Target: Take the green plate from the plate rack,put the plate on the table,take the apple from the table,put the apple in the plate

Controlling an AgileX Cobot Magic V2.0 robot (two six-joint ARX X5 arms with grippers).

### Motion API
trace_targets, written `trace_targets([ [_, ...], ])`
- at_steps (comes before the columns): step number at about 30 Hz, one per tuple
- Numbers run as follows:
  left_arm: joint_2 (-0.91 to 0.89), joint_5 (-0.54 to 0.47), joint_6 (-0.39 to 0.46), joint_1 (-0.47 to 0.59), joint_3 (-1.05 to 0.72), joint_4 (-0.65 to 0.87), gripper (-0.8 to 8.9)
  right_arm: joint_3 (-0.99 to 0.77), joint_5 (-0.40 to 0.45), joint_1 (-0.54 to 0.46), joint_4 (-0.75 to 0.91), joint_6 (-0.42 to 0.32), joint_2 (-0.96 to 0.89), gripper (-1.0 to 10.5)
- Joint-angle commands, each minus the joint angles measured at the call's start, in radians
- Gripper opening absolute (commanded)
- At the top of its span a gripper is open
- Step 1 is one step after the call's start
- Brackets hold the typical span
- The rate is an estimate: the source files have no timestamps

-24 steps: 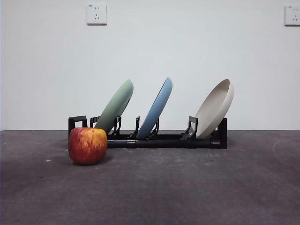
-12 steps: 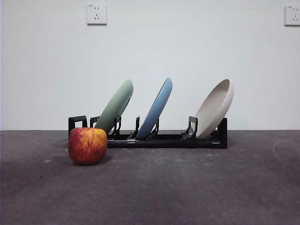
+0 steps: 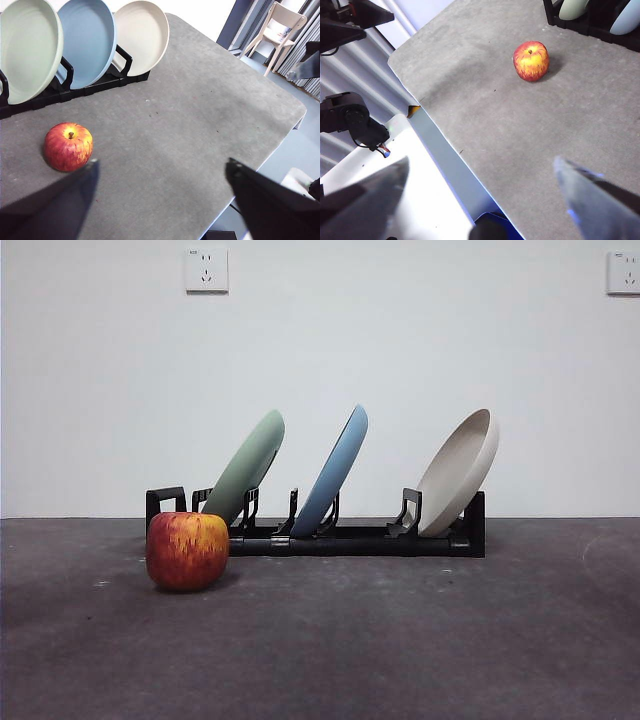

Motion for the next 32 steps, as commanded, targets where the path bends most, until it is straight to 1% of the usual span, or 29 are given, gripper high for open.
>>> trace_targets([
  [1, 0.014, -0.001, 0.014, 0.002, 0.002, 0.008, 5.69, 0.002, 0.000, 0.002, 0.005, 0.007, 0.002, 6.6],
  [4, 0.040, -0.001, 0.013, -0.003, 0.002, 0.028, 5.68, 0.002, 0.000, 0.002, 0.005, 0.007, 0.002, 6.6],
  [9, 0.127, -0.004, 0.006, -0.039, 0.027, 0.113, 5.67, 0.002, 0.000, 0.002, 0.005, 0.007, 0.002, 6.6],
  [13, 0.246, -0.075, 0.004, -0.087, 0.093, 0.189, 5.67, 0.002, 0.000, 0.002, 0.004, 0.010, 0.006, 6.6],
  [18, 0.460, -0.195, 0.004, -0.171, 0.230, 0.286, 5.66, 0.002, 0.000, 0.002, -0.004, 0.014, 0.008, 6.6],
  [22, 0.653, -0.255, 0.004, -0.212, 0.366, 0.346, 5.66, 0.002, 0.000, 0.002, -0.005, 0.014, 0.008, 6.6],
  [27, 0.904, -0.318, 0.008, -0.253, 0.560, 0.372, 5.66, 0.002, 0.000, 0.002, -0.013, 0.014, 0.008, 6.6],
  [32, 1.110, -0.377, 0.011, -0.285, 0.727, 0.378, 5.66, 0.002, 0.000, 0.002, -0.014, 0.014, 0.008, 6.6],
])
